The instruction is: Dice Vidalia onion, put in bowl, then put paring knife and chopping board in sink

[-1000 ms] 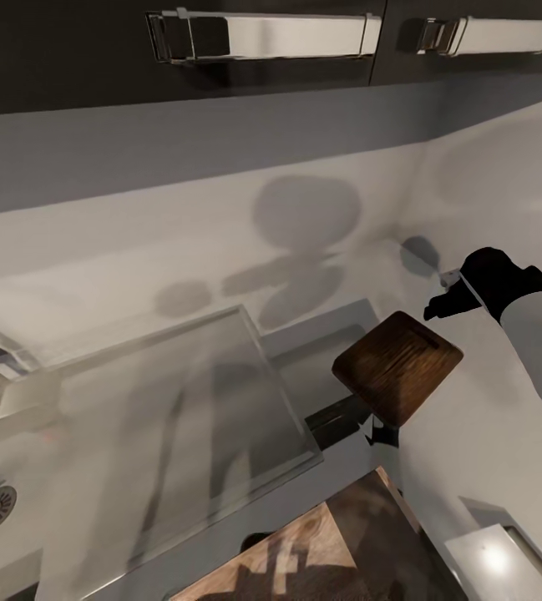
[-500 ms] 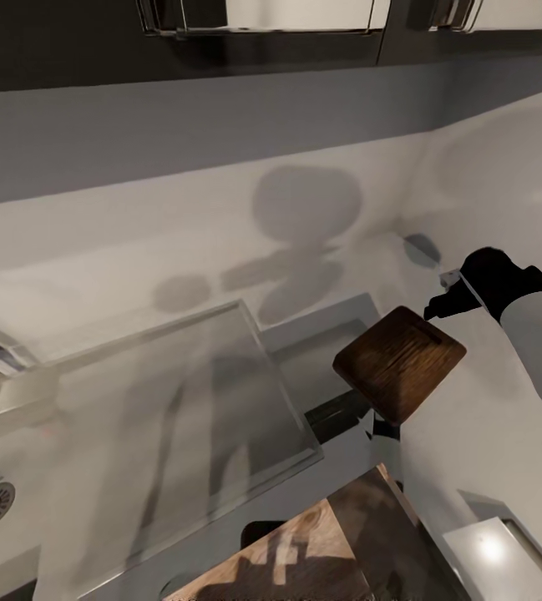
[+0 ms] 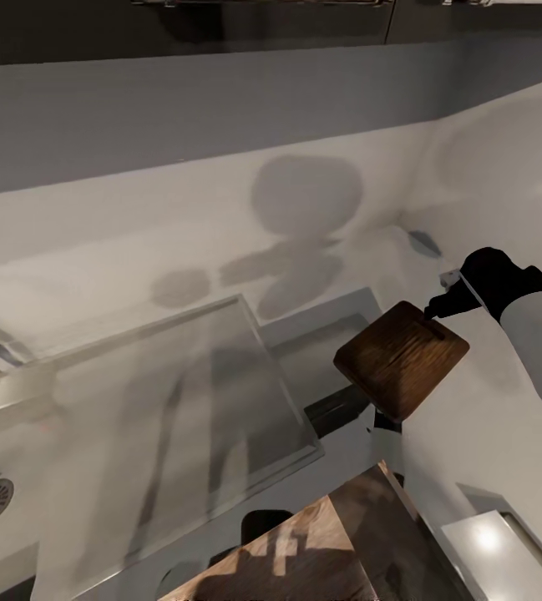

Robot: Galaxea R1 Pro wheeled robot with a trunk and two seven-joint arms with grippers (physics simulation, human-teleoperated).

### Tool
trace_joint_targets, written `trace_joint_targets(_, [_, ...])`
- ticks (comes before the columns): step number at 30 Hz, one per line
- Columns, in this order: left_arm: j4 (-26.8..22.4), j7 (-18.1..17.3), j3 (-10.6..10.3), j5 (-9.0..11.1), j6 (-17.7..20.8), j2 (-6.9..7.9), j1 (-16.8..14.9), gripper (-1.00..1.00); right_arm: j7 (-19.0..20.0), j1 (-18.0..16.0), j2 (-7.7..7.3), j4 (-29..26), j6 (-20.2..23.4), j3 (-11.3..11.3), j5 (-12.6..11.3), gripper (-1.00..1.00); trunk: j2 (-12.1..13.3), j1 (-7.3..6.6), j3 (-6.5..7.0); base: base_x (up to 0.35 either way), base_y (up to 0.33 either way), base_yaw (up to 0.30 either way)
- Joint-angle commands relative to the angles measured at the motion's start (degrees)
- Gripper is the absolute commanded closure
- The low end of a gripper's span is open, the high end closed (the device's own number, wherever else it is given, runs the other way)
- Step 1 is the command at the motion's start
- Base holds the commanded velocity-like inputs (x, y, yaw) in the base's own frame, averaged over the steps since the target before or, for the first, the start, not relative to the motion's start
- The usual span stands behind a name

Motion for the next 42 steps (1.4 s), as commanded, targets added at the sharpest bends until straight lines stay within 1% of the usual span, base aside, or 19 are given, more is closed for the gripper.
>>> trace_joint_targets(1, [-0.1, 0.17, 0.0, 0.0, -0.05, -0.01, 0.03, -1.0, 0.52, -0.03, -0.03, -0.08, 0.14, 0.28, 0.4, -1.0, -0.1, 0.03, -0.18, 0.0, 0.0, 0.0])
trace_joint_targets(19, [0.01, 0.17, 0.03, 0.01, -0.05, -0.02, 0.05, -1.0, 0.52, 0.0, 0.04, -0.02, 0.14, 0.28, 0.4, -1.0, -0.1, 0.03, -1.76, 0.0, 0.0, 0.0])
trace_joint_targets(31, [0.25, 0.17, 0.04, -0.01, -0.05, -0.04, 0.04, -1.0, 0.54, -0.02, 0.2, -0.09, 0.1, 0.28, 0.4, -1.0, -0.1, 0.03, -1.89, 0.0, 0.0, 0.0])
trace_joint_targets(35, [0.27, 0.17, 0.05, 0.01, -0.05, -0.05, 0.03, -1.0, 0.58, -0.03, 0.51, -0.15, 0.06, 0.28, 0.4, -1.0, -0.1, 0.03, -1.89, 0.0, 0.0, 0.0])
trace_joint_targets(37, [0.26, 0.17, 0.03, -0.01, -0.05, -0.06, 0.03, -1.0, 0.59, -0.03, 1.03, -0.12, 0.05, 0.28, 0.4, -1.0, -0.1, 0.03, -1.89, 0.0, 0.0, 0.0])
trace_joint_targets(42, [0.31, 0.17, 0.05, 0.01, -0.05, -0.04, 0.04, -1.0, 0.61, -0.03, 1.74, -0.09, 0.11, 0.28, 0.4, -1.0, -0.1, 0.03, -1.89, 0.0, 0.0, 0.0])
